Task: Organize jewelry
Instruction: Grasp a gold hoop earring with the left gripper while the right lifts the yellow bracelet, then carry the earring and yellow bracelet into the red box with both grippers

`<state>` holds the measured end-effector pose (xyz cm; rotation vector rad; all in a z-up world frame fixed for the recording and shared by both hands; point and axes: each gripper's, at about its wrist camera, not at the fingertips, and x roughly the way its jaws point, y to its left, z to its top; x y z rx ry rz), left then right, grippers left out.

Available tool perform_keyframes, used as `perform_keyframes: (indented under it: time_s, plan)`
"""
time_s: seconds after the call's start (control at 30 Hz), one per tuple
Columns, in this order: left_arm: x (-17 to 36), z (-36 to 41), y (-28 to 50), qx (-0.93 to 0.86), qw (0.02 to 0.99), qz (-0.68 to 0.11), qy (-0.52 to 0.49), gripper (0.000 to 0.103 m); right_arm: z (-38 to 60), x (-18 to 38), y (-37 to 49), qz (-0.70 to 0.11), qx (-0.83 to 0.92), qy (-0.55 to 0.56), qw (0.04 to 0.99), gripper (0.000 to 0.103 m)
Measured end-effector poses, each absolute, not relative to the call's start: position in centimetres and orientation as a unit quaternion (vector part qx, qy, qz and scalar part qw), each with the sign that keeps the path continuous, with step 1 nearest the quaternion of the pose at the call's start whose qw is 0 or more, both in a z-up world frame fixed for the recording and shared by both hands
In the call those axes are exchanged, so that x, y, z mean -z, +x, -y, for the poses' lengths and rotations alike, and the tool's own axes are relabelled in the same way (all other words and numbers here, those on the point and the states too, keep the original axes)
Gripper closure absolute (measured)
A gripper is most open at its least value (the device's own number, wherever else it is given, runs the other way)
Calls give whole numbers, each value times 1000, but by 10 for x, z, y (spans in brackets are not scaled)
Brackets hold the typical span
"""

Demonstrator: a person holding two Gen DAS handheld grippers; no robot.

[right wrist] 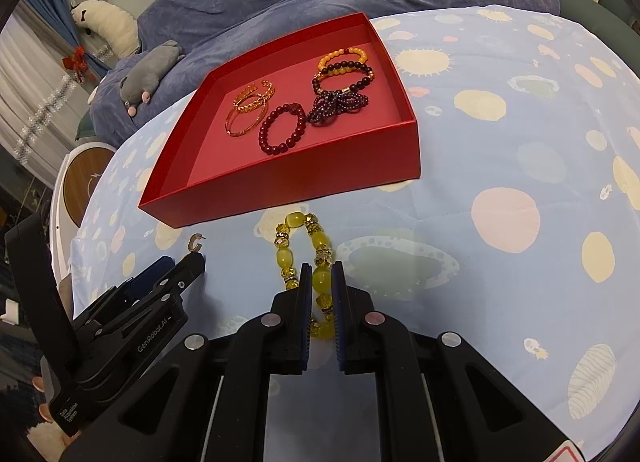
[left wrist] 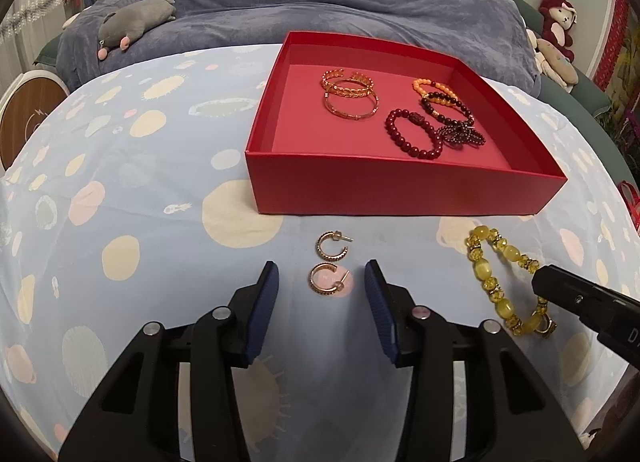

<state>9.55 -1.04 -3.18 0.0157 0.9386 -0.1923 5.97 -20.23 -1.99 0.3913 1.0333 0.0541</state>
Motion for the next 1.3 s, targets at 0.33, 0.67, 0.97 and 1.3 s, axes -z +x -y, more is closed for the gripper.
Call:
perform_keyframes:
  time_s: [0.33,0.67,0.97,1.3]
  plan:
    - [32,12,95,101,890,-445,10,84,202,18,59,-488,-30,189,852,93]
    - [21,4,89,107,887,-450,-2,84,208,-25,54,-455,-42,187,870,93]
    - [-9,-13,67,118,884,-453,-12,84,234,-91,39,-425,-22,147,893,93]
    - [-69,-7,91,151,892,-426,-16,84,222,-130,64,-391,-57,138,908,93]
